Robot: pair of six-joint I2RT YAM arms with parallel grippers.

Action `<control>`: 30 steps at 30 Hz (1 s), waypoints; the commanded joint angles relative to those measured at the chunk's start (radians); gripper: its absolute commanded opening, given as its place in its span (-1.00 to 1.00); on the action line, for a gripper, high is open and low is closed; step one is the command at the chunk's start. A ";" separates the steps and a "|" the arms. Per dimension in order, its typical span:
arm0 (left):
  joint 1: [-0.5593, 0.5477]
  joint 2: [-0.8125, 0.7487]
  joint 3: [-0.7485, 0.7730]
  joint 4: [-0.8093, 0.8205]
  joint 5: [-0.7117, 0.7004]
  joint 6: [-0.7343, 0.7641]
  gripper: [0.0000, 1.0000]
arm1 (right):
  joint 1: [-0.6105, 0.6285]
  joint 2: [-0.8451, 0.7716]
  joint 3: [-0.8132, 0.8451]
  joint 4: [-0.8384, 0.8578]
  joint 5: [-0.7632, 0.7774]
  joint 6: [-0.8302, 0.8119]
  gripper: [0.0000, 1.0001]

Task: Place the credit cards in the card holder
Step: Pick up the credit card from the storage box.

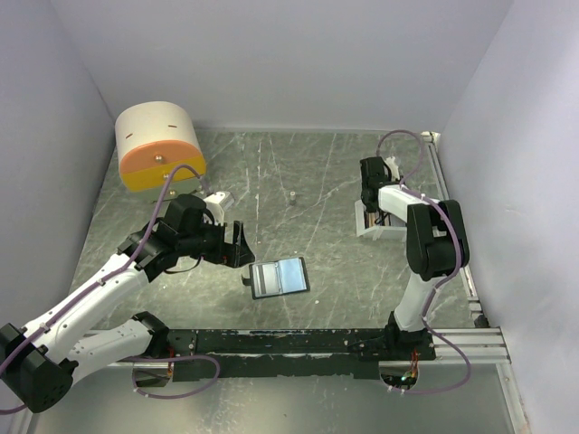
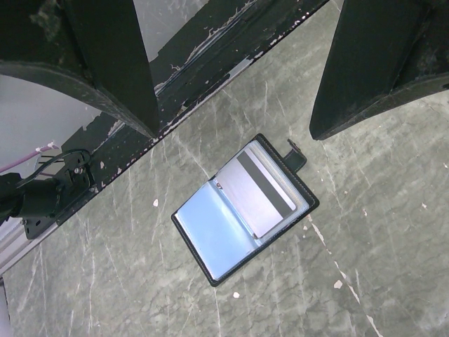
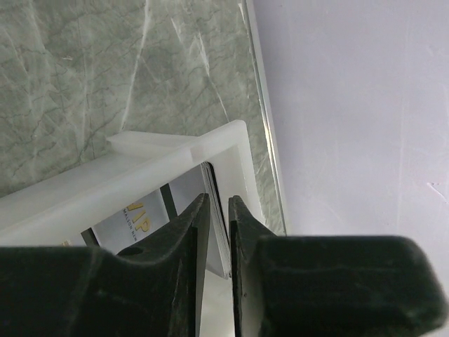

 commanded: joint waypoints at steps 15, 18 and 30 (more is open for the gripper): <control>0.003 -0.013 -0.008 0.009 0.004 0.007 1.00 | -0.020 -0.021 -0.023 -0.035 -0.081 0.066 -0.44; 0.003 -0.014 -0.008 0.011 0.004 0.007 1.00 | -0.020 -0.005 -0.024 -0.037 -0.080 0.062 -0.43; 0.003 -0.009 -0.006 0.009 0.005 0.009 1.00 | -0.025 0.025 0.011 -0.058 0.015 0.049 -0.44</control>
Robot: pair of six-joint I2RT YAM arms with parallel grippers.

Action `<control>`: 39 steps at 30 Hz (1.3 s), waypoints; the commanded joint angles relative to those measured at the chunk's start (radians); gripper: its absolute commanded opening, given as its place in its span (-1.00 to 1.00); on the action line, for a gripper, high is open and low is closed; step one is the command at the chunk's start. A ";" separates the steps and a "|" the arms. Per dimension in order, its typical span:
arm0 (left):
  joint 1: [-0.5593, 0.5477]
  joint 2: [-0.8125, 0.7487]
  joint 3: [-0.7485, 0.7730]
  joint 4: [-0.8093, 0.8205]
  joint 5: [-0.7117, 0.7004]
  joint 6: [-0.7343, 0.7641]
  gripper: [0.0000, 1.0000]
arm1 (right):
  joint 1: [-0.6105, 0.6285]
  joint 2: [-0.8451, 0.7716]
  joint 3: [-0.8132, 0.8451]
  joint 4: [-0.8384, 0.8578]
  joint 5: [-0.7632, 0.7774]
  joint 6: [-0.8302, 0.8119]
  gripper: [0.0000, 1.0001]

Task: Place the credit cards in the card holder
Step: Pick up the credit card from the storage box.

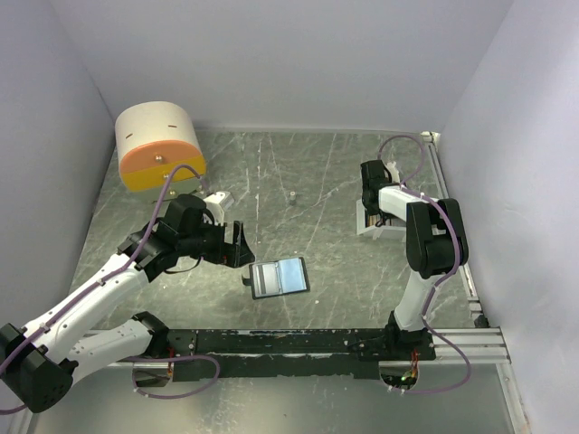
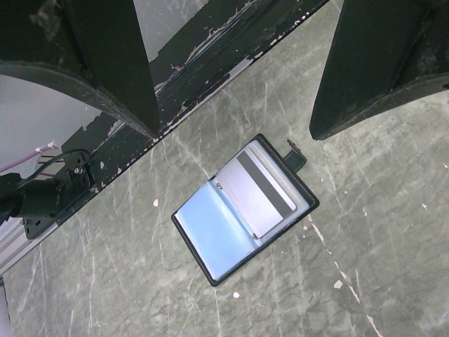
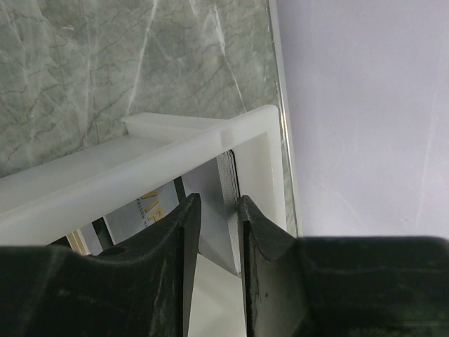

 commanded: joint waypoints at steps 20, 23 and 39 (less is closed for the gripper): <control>0.008 -0.002 -0.005 0.011 0.009 0.010 0.99 | -0.041 -0.066 0.014 0.009 0.011 -0.033 -0.78; 0.011 -0.004 -0.007 0.011 0.011 0.010 0.99 | -0.043 -0.069 0.014 0.007 0.002 -0.034 -0.90; 0.017 -0.001 -0.006 0.006 -0.003 0.010 1.00 | -0.040 -0.264 0.034 -0.102 -0.308 0.054 -1.00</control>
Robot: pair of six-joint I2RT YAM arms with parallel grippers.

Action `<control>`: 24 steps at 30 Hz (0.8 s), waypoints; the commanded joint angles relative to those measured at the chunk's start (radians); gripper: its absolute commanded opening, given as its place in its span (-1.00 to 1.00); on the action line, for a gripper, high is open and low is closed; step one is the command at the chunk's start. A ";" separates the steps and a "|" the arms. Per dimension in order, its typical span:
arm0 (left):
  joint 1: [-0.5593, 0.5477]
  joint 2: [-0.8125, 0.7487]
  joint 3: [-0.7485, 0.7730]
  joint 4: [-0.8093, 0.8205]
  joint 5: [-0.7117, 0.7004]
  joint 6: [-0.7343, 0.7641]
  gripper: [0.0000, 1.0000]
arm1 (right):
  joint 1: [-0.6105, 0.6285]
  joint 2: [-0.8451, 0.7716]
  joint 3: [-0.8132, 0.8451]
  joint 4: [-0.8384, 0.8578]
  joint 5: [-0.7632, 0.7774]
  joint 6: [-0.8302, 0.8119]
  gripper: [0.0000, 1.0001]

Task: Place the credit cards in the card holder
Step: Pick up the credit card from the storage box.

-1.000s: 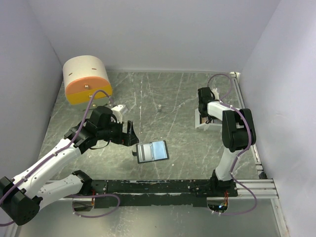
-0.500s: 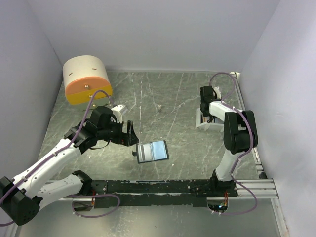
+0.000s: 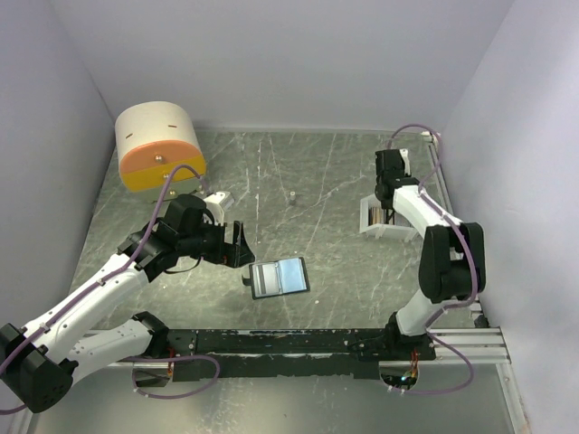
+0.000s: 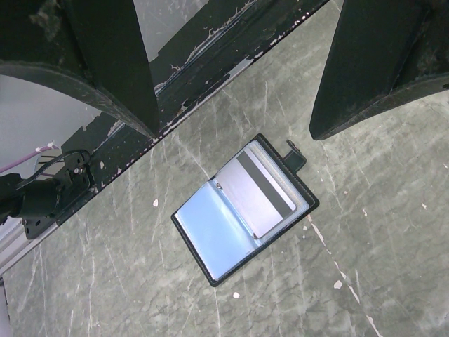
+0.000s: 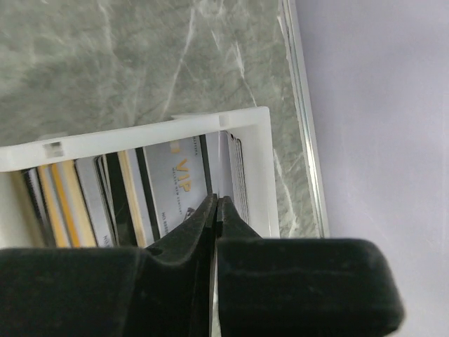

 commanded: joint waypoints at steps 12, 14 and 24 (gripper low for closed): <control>0.014 -0.107 -0.005 0.004 -0.110 -0.037 0.86 | 0.001 -0.304 0.085 -0.137 -0.457 0.213 -1.00; 0.014 -0.147 -0.023 0.032 -0.122 -0.064 0.79 | 0.006 -0.357 0.067 -0.116 -0.566 0.247 -1.00; 0.015 -0.222 -0.088 0.202 0.054 -0.414 0.50 | 0.029 -0.651 -0.226 0.164 -1.063 0.539 -1.00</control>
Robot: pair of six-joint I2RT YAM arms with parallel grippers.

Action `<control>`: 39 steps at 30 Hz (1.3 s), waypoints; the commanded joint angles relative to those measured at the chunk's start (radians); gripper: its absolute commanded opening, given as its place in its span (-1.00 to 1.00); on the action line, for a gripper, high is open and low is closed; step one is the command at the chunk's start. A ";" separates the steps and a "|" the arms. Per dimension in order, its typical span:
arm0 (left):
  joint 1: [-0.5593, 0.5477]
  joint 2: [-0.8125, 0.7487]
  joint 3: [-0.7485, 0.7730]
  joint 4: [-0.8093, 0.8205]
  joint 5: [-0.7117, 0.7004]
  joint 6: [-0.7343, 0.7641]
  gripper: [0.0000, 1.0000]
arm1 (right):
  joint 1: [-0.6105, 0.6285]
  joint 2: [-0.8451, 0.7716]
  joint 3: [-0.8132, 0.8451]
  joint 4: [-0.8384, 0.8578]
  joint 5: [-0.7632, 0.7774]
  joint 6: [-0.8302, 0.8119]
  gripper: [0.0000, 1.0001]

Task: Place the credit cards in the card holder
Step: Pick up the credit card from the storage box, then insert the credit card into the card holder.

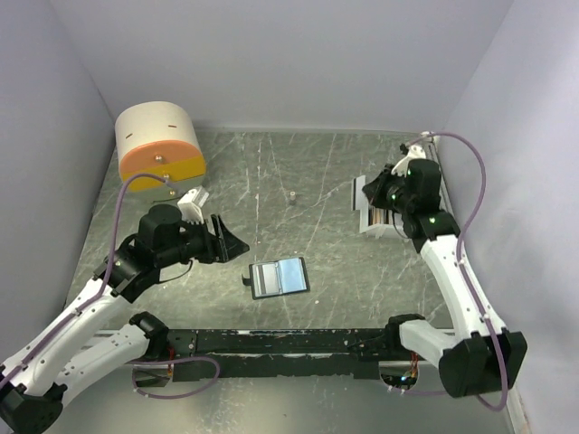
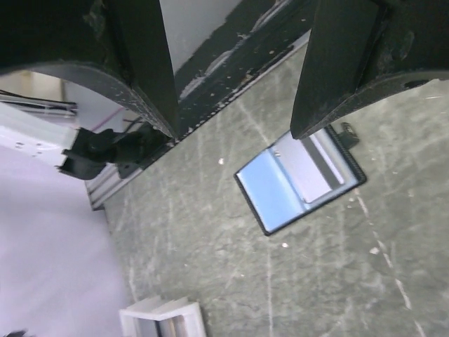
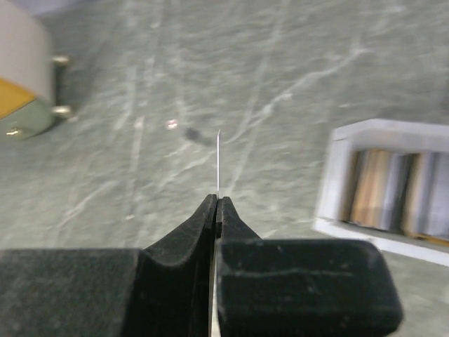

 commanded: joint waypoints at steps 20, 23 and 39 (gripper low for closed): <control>0.003 0.110 -0.207 0.604 0.298 -0.463 0.43 | 0.479 -0.263 -0.502 0.747 -0.314 0.718 -1.00; 0.003 0.113 -0.255 0.718 0.331 -0.522 0.36 | 0.501 -0.253 -0.505 0.752 -0.302 0.721 -1.00; 0.003 0.161 -0.305 0.890 0.375 -0.531 -0.86 | 0.588 -0.134 -0.517 0.751 -0.263 0.703 -1.00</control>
